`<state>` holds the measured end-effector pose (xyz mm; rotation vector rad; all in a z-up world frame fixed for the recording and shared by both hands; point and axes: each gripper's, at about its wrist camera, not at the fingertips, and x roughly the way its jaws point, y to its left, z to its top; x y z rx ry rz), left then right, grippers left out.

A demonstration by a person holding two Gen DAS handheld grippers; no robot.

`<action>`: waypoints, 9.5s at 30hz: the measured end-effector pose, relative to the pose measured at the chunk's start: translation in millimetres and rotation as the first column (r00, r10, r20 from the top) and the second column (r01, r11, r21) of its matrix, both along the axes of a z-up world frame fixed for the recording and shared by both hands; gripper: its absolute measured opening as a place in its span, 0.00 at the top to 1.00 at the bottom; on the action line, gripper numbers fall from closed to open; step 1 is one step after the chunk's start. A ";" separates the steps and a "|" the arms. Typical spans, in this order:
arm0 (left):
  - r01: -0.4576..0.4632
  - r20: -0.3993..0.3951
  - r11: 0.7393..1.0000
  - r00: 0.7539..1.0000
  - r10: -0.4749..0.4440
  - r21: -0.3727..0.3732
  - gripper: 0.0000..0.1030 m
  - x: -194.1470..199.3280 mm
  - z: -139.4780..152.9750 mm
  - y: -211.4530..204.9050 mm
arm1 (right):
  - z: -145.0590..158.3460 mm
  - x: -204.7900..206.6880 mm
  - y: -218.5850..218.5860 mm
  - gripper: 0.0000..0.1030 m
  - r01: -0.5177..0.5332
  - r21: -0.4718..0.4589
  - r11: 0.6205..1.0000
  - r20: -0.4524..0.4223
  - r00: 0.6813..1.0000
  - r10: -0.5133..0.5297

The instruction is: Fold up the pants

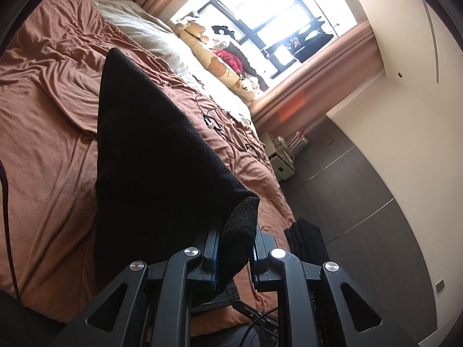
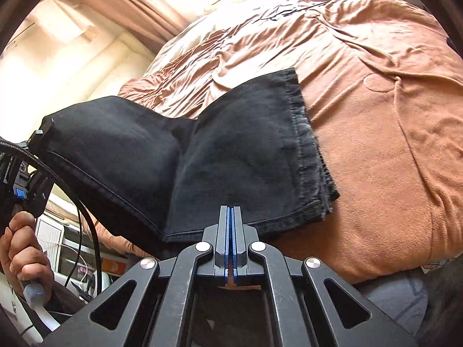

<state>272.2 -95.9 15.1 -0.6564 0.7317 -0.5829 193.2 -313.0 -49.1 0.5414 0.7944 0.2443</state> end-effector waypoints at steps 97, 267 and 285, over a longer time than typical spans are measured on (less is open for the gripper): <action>0.108 -0.427 0.988 0.903 -0.050 0.113 0.46 26.4 -190.2 16.9 | -53.0 53.2 -46.5 0.55 0.005 0.065 0.998 -0.076 0.997 0.000; 0.029 0.009 0.990 0.999 -0.031 0.136 0.76 -25.1 -20.8 103.6 | 17.8 11.1 32.2 0.75 -0.304 0.032 0.952 0.333 0.902 0.276; -0.037 0.179 0.987 0.984 0.009 0.155 0.76 -95.6 65.8 153.6 | 76.1 -39.6 80.6 0.75 -0.314 -0.043 0.949 0.442 0.845 0.300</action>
